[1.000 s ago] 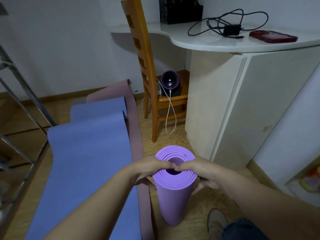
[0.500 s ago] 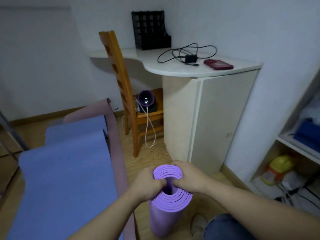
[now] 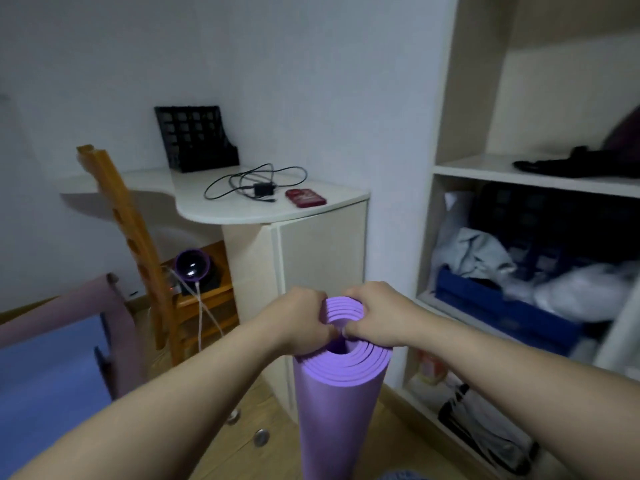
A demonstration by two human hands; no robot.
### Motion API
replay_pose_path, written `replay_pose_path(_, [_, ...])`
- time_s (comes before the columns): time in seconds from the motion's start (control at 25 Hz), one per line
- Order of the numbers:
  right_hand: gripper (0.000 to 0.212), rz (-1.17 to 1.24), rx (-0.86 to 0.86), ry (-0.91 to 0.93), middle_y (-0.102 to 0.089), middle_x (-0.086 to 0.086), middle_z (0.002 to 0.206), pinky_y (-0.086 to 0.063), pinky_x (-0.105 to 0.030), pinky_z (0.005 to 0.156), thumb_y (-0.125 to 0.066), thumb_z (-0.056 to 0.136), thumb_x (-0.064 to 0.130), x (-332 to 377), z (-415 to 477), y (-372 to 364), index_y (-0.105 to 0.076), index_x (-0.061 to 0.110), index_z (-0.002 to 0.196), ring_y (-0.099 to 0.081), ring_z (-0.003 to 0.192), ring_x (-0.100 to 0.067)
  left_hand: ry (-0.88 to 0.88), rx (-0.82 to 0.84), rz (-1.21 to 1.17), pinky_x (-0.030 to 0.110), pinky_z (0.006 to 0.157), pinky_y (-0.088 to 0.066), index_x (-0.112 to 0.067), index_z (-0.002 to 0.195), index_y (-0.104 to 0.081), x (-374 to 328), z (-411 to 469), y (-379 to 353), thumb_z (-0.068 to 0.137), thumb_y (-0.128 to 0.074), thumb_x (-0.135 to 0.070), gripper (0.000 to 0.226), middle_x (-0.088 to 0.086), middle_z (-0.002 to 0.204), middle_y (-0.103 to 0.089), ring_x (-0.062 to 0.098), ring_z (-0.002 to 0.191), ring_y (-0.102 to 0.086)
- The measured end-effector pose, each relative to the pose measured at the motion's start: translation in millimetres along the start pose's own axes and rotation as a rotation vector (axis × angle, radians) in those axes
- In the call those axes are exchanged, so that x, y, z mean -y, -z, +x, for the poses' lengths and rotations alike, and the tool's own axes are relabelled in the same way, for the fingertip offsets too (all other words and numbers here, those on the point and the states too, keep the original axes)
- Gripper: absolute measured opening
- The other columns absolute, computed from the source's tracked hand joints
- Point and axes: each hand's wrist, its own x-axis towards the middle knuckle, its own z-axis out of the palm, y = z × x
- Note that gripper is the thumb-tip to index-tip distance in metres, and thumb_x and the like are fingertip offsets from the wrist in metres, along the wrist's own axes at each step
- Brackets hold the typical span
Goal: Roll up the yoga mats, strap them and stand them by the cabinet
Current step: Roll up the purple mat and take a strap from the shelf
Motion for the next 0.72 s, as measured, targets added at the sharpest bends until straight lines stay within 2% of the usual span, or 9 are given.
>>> replay_pose_path(0.08, [0.013,0.085,-0.079,-0.015,-0.068,-0.001,0.082,-0.048,-0.029,0.071,-0.071,0.076,0.019,-18,-7,27,-0.068,0.012,0.087,-0.061,0.079,-0.016,-0.043,-0.028,-0.009,0.028,0.062,-0.044,-0.019,0.086,-0.055,-25,17,9,0.080,-0.063,-0.041,0.025,0.003,0.086,-0.061,0.022,0.075,-0.057])
replay_pose_path(0.16, [0.013,0.335,-0.135,-0.016,-0.069,0.004,0.088,-0.048,-0.023,0.076,-0.068,0.084,0.015,-37,-12,55,-0.069,0.016,0.097,-0.061,0.079,-0.006,-0.055,-0.068,-0.057,0.025,0.055,-0.039,-0.022,0.080,-0.051,-47,35,23,0.078,-0.066,-0.036,0.021,-0.001,0.080,-0.058,0.018,0.070,-0.054])
replay_pose_path(0.24, [0.013,0.565,-0.169,-0.043,-0.068,0.004,0.086,-0.048,-0.020,0.075,-0.061,0.091,0.011,-51,-16,83,-0.068,0.019,0.098,-0.059,0.076,-0.002,-0.048,-0.115,-0.102,0.023,0.051,-0.035,-0.022,0.076,-0.049,-63,54,39,0.076,-0.070,-0.032,0.024,-0.002,0.077,-0.057,0.016,0.069,-0.054])
replay_pose_path(0.28, [0.011,0.554,-0.207,-0.055,-0.068,0.003,0.086,-0.047,-0.021,0.075,-0.060,0.092,0.013,-60,-17,99,-0.068,0.019,0.096,-0.058,0.077,-0.003,-0.044,-0.141,-0.118,0.023,0.051,-0.035,-0.021,0.077,-0.050,-71,65,47,0.076,-0.071,-0.031,0.024,-0.001,0.078,-0.058,0.017,0.070,-0.054])
replay_pose_path(0.4, [0.018,0.242,-0.455,-0.077,-0.071,-0.001,0.096,-0.047,-0.025,0.085,-0.061,0.092,0.023,-89,-11,151,-0.072,0.010,0.099,-0.062,0.089,-0.010,-0.017,-0.198,-0.154,0.023,0.051,-0.035,-0.018,0.079,-0.051,-90,94,65,0.079,-0.072,-0.032,0.025,0.003,0.084,-0.058,0.019,0.074,-0.054])
replay_pose_path(0.52, [0.025,-0.179,-0.675,-0.262,-0.068,-0.004,0.108,-0.048,-0.034,0.086,-0.052,0.093,0.029,-123,-5,208,-0.070,0.016,0.105,-0.060,0.102,-0.024,0.026,-0.221,-0.143,0.026,0.054,-0.035,-0.018,0.078,-0.051,-106,118,83,0.080,-0.071,-0.035,0.026,0.005,0.088,-0.058,0.020,0.076,-0.052])
replay_pose_path(0.64, [0.034,-0.542,-0.688,-0.480,-0.053,-0.008,0.128,-0.043,-0.038,0.092,-0.049,0.092,0.019,-165,1,250,-0.059,0.019,0.124,-0.046,0.118,-0.029,0.053,-0.232,-0.122,0.026,0.054,-0.036,-0.014,0.084,-0.056,-111,145,97,0.083,-0.067,-0.033,0.022,0.006,0.089,-0.059,0.022,0.079,-0.053])
replay_pose_path(0.72, [0.045,-0.605,-0.619,-0.618,-0.041,-0.009,0.136,-0.039,-0.041,0.094,-0.047,0.090,0.013,-187,5,265,-0.050,0.024,0.134,-0.036,0.124,-0.029,0.069,-0.217,-0.159,0.026,0.054,-0.039,-0.014,0.079,-0.055,-110,160,100,0.083,-0.066,-0.030,0.020,0.006,0.086,-0.059,0.022,0.076,-0.054])
